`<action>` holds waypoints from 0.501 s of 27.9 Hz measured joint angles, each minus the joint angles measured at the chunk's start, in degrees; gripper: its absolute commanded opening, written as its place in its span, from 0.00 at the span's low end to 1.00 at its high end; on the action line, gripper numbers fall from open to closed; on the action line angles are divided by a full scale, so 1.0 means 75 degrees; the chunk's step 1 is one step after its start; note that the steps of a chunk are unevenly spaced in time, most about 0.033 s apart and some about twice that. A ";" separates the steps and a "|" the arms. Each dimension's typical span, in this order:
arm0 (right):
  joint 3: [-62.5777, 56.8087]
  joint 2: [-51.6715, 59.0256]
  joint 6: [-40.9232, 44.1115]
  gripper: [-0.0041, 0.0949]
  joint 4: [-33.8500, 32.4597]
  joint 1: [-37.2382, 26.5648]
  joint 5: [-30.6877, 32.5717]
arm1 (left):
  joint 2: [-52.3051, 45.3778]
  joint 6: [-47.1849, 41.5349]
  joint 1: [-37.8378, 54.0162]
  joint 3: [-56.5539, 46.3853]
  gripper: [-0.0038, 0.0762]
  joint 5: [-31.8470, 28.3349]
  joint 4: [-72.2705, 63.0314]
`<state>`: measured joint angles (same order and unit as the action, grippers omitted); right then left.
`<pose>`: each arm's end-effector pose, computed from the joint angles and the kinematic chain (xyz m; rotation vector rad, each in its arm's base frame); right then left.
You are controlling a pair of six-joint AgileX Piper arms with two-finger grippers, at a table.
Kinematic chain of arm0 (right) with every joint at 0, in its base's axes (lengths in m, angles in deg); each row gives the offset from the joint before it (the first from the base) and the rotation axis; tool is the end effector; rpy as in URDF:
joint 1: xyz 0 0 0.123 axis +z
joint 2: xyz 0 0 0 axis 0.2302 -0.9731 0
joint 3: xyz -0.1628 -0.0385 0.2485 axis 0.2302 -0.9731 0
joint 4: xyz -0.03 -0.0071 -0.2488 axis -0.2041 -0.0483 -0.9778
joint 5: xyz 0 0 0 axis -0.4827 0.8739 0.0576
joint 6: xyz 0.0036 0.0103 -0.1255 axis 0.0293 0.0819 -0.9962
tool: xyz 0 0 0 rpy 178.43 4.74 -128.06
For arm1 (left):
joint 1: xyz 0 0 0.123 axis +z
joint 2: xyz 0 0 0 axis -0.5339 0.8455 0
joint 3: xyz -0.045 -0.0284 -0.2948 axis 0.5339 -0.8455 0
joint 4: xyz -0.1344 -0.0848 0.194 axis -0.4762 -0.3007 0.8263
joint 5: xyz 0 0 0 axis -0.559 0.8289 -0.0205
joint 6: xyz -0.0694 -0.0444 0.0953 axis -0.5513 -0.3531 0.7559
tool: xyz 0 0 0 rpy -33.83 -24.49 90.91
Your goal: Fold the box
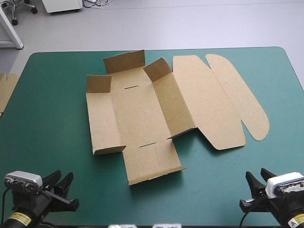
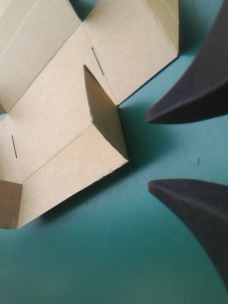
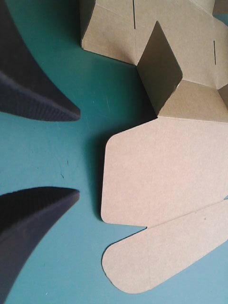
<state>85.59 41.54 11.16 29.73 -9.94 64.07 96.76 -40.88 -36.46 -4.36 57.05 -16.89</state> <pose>0.0398 0.0250 0.2755 -0.2237 1.9539 0.1832 0.0432 -0.0280 0.2742 0.1725 2.0231 -0.2640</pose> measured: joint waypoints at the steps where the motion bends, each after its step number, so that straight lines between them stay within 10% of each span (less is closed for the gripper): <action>1: 0.0042 -0.0041 0.0002 0.46 -0.0007 0.0000 -0.0004 | 0.0124 0.0000 0.0000 0.0070 0.39 -0.0001 -0.0007; 14: 0.0599 -0.1296 0.0002 0.46 0.0074 0.0000 -0.0201 | 0.1533 0.0668 0.0000 0.0880 0.39 -0.0023 -0.0820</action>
<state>90.08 31.83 11.17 30.29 -9.94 62.56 108.25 -35.87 -36.46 2.23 56.88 -23.04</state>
